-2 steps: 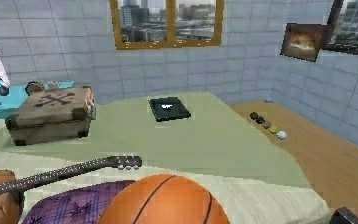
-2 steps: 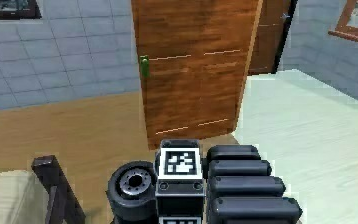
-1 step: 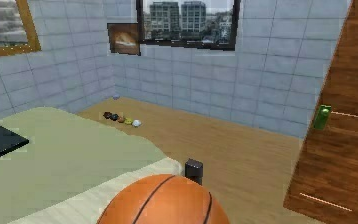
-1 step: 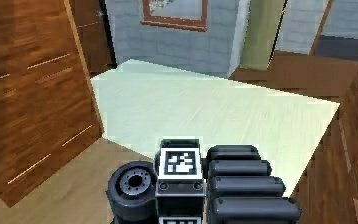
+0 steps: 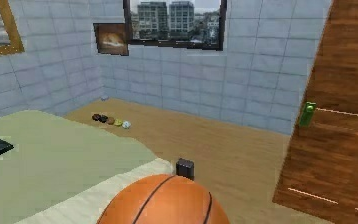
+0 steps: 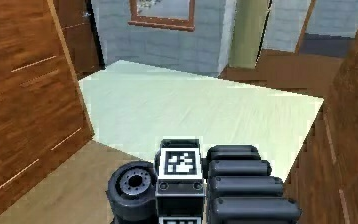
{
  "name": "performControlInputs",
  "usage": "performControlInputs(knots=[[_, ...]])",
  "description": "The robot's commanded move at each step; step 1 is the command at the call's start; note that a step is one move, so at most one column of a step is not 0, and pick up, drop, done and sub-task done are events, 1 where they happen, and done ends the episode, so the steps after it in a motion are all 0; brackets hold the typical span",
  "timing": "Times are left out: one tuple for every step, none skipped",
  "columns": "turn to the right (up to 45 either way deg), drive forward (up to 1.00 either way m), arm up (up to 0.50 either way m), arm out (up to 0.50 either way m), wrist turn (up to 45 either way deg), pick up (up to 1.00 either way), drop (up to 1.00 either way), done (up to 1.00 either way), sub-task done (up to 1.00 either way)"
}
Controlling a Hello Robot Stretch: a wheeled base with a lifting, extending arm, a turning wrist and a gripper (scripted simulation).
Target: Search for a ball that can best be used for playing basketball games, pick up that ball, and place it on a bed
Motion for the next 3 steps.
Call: performControlInputs(knots=[[-45.0,0.0,0.0,0.0,0.0,0.0,0.0,0.0,0.0],[-45.0,0.0,0.0,0.0,0.0,0.0,0.0,0.0,0.0],[-39.0,0.0,0.0,0.0,0.0,0.0,0.0,0.0,0.0]])
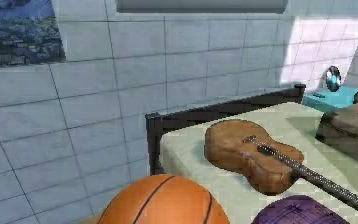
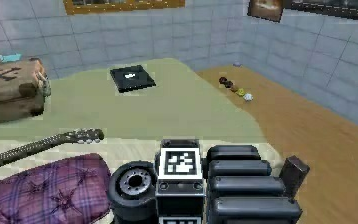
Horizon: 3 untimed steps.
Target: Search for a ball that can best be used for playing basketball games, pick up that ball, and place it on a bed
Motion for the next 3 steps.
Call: performControlInputs(knots=[[45.0,0.0,0.0,0.0,0.0,0.0,0.0,0.0,0.0],[45.0,0.0,0.0,0.0,0.0,0.0,0.0,0.0,0.0],[30.0,0.0,0.0,0.0,0.0,0.0,0.0,0.0,0.0]])
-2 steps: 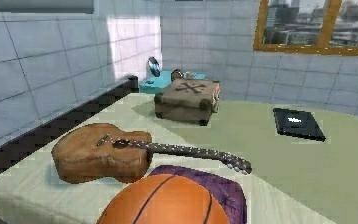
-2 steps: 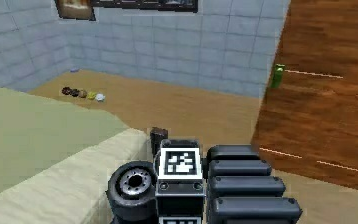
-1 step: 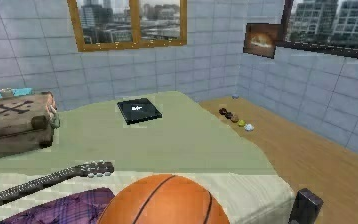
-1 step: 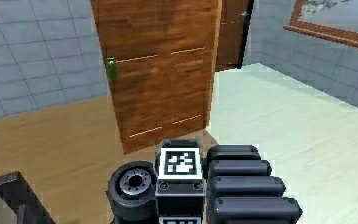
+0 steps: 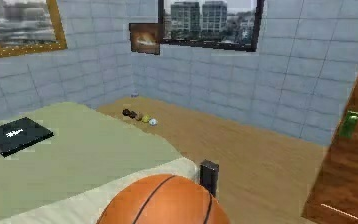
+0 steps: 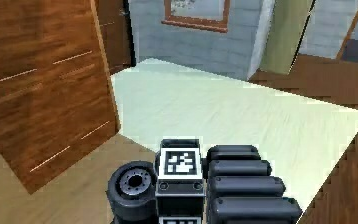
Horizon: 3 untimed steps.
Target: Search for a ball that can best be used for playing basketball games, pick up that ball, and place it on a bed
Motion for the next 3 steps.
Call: performControlInputs(knots=[[-45.0,0.0,0.0,0.0,0.0,0.0,0.0,0.0,0.0],[-45.0,0.0,0.0,0.0,0.0,0.0,0.0,0.0,0.0],[-33.0,0.0,0.0,0.0,0.0,0.0,0.0,0.0,0.0]])
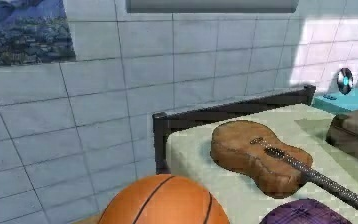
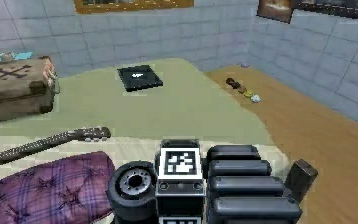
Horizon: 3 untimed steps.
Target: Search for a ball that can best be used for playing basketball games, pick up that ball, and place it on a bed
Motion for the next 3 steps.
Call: performControlInputs(knots=[[45.0,0.0,0.0,0.0,0.0,0.0,0.0,0.0,0.0],[45.0,0.0,0.0,0.0,0.0,0.0,0.0,0.0,0.0],[30.0,0.0,0.0,0.0,0.0,0.0,0.0,0.0,0.0]])
